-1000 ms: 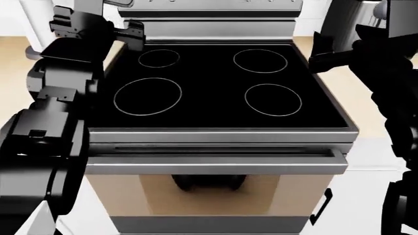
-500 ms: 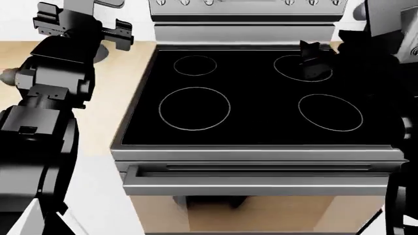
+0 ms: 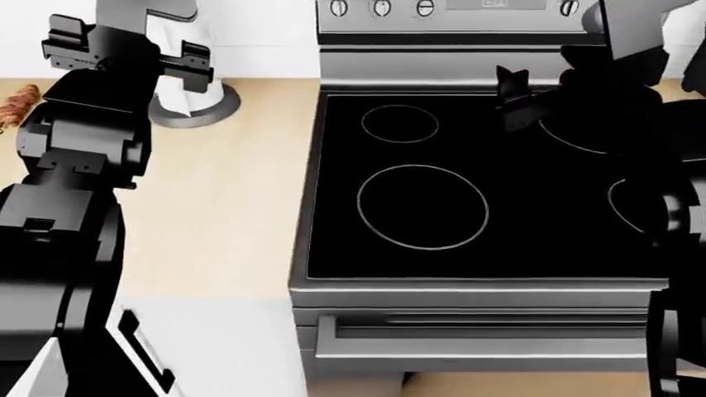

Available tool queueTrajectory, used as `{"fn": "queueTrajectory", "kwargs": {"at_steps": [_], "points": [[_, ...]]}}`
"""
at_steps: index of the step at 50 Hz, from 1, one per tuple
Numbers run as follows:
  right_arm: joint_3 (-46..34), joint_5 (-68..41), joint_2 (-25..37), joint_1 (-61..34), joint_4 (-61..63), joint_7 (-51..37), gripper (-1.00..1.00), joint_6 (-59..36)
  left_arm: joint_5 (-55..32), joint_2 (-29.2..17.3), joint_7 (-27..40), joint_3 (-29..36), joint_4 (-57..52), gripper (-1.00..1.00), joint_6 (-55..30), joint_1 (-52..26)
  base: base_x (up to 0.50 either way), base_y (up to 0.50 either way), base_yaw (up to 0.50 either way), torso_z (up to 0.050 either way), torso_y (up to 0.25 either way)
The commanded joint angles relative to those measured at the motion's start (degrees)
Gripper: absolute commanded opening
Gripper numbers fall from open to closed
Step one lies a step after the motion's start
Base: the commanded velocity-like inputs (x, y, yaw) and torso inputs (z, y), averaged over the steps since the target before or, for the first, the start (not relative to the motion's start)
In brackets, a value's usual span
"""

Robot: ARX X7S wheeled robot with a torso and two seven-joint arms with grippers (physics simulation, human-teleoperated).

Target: Pick the avocado from the counter and place it in the cabinet.

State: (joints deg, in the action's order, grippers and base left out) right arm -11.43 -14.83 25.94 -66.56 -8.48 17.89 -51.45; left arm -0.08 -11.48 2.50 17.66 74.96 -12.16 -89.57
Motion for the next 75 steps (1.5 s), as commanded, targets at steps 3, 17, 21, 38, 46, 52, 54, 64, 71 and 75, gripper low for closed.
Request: {"fn": "queueTrajectory", "kwargs": {"at_steps": [3,17,21,38,46,52,54,64,71,75], "points": [[-0.28,0.23,0.18,-0.3,-0.28,-0.02,1.0,1.3,0.07,-0.23,0.21,-0.27,0.03,1.0,-0.25,0.16,0.09,0.49,0.0,0.0,0.0],[-0.16,0.16,0.6,0.31,-0.04,-0.12,1.0,1.92,0.11,-0.15,0.36,-0.07,0.03,1.0,-0.44,0.39,0.08,0.5,0.0,0.0,0.0],[-0.02,0.1,0.75,0.77,0.1,-0.2,1.0,2.16,0.13,-0.12,0.39,0.08,0.03,1.0,-0.51,0.39,0.08,0.5,0.0,0.0,0.0],[0.33,-0.19,1.9,2.43,1.25,-0.36,1.0,1.76,0.0,0.17,0.53,0.18,0.03,1.0,-0.7,0.36,0.07,0.5,0.0,0.0,0.0],[0.31,-0.26,1.83,2.35,1.3,-0.51,1.0,1.79,0.05,0.13,0.59,0.05,0.03,1.0,-0.69,0.36,0.07,0.5,0.0,0.0,0.0],[0.3,-0.33,1.77,2.6,1.27,-0.6,1.0,1.93,0.06,0.09,0.57,0.02,0.03,1.0,-0.68,0.54,0.08,0.5,0.0,0.0,0.0],[0.22,-0.35,1.78,3.05,1.41,-0.6,1.0,2.08,0.18,0.08,0.38,0.28,0.03,1.0,-0.76,0.56,0.08,0.5,0.0,0.0,0.0],[0.59,-0.83,1.39,4.56,2.71,-1.16,1.0,2.09,0.06,-0.01,0.22,0.31,0.03,1.0,-0.61,0.45,0.08,0.49,0.0,0.0,0.0],[0.7,-0.98,1.3,5.15,3.1,-1.36,1.0,2.36,0.07,-0.07,0.14,0.33,0.03,1.0,-0.61,0.41,0.1,0.49,0.0,0.0,0.0],[0.58,-1.13,1.52,5.79,3.72,-1.13,1.0,2.56,0.03,-0.03,0.2,0.25,0.03,1.0,-0.56,0.57,0.13,0.48,0.0,0.0,0.0]]}}
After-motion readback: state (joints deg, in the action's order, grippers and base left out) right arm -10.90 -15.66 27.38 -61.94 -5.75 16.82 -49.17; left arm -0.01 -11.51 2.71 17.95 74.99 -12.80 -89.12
